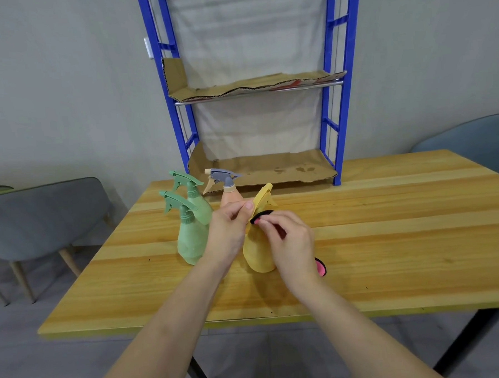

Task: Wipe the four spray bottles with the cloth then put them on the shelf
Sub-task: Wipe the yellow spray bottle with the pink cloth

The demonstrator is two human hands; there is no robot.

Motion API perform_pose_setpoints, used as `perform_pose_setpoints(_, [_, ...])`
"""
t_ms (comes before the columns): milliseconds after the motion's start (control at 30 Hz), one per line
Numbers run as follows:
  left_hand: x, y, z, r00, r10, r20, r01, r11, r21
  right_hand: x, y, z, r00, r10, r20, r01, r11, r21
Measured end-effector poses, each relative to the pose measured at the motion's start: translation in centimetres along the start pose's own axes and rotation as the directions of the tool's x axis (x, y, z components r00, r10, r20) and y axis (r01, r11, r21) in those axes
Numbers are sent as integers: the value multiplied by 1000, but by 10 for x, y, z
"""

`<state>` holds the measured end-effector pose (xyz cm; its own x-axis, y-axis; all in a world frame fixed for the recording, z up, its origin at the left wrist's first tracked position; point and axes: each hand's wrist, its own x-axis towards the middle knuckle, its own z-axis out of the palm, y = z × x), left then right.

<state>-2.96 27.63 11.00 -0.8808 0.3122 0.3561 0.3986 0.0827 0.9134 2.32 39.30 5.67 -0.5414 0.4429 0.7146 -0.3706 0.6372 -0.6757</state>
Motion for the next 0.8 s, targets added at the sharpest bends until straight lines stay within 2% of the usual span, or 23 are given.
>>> perform_pose_setpoints(200, [1,0,-3,1000,-17,15,17,1000,9,1,-4,2,971,238,33,-240,969,56])
perform_pose_setpoints(300, [0,1,-3,1000,4,24,-5,1000,18,7,-5,3,951,301,64,-305,950,70])
perform_pose_setpoints(367, [0,1,-2,999,22,27,-23,999,25,8,-6,4,961,266,72,-268,963,22])
perform_pose_setpoints(467, [2,-2,-2,999,29,14,-29,999,28,6,-4,6,991,113,65,-103,985,-139])
perform_pose_setpoints(533, [2,-3,-2,1000,28,13,-29,999,26,6,-2,7,992,103,74,-89,980,-178])
perform_pose_setpoints(667, [-1,0,-4,999,35,38,-36,999,15,23,-6,-4,904,369,216,-382,924,20])
perform_pose_setpoints(733, [1,-1,-5,998,29,51,-30,999,15,32,-5,-14,865,387,321,-423,904,51])
perform_pose_setpoints(800, [3,-3,-5,998,26,49,-26,1000,13,34,-3,-18,857,368,362,-409,912,41])
